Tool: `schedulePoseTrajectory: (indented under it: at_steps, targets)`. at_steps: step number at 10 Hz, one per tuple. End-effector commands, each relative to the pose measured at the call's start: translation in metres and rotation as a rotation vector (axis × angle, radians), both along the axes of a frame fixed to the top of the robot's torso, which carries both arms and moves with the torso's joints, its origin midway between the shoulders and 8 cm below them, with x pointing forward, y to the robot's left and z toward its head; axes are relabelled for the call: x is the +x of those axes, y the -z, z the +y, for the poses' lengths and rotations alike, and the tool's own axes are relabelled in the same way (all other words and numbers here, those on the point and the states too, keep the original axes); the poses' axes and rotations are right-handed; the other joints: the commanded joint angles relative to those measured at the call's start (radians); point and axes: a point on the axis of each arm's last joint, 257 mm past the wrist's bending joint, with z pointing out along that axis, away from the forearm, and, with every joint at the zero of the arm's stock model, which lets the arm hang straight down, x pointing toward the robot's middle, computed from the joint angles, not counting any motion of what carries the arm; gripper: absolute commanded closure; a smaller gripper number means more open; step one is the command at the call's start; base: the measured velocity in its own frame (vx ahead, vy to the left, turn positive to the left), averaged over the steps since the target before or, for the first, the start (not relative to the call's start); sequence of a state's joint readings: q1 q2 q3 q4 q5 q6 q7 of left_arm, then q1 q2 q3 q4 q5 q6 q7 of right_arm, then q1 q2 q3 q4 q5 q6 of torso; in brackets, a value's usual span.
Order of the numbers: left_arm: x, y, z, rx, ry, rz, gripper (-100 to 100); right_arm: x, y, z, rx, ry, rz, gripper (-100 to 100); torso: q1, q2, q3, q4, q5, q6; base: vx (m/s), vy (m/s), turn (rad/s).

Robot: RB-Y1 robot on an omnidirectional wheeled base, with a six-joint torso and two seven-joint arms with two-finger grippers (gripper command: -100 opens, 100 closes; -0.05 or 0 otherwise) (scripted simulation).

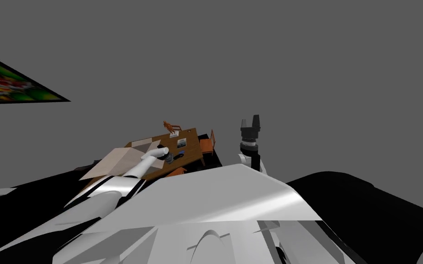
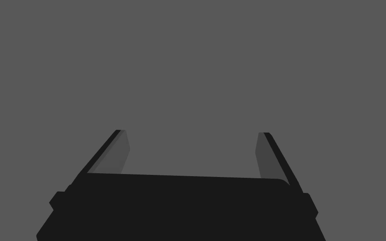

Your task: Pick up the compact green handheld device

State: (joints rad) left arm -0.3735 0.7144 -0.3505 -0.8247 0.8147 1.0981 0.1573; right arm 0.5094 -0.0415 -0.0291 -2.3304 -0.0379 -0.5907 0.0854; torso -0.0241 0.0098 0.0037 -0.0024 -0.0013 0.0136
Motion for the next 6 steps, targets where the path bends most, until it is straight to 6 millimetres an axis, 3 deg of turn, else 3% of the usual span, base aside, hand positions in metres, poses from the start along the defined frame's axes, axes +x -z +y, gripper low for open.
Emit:
schedulePoseTrajectory:
  at_steps: [1, 4, 5, 6]
  targets:
    - [0.001, -0.001, -0.016, -0.015, 0.014, 0.006, 100, 0.000, 0.000, 0.000, 0.000, 0.000, 0.000, 0, 0.000, 0.000, 0.000, 0.000, 0.000, 0.000, 0.028, 0.014, 0.140]
    - [-0.007, 0.004, -0.033, -0.017, 0.056, 0.036, 100, 0.000, 0.000, 0.000, 0.000, 0.000, 0.000, 0, 0.000, 0.000, 0.000, -0.001, 0.000, 0.000, 0.024, 0.006, 0.088]
    - [-0.006, 0.003, -0.029, -0.018, 0.045, 0.029, 100, 0.000, 0.000, 0.000, 0.000, 0.000, 0.000, 0, -0.001, 0.000, -0.001, -0.001, 0.000, 0.001, 0.005, -0.001, 0.003]
    - [-0.007, 0.004, -0.031, -0.019, 0.046, 0.032, 0, 0.000, 0.000, 0.000, 0.000, 0.000, 0.000, 0, -0.001, 0.000, 0.000, 0.000, 0.000, 0.001, 0.000, 0.000, 0.000]
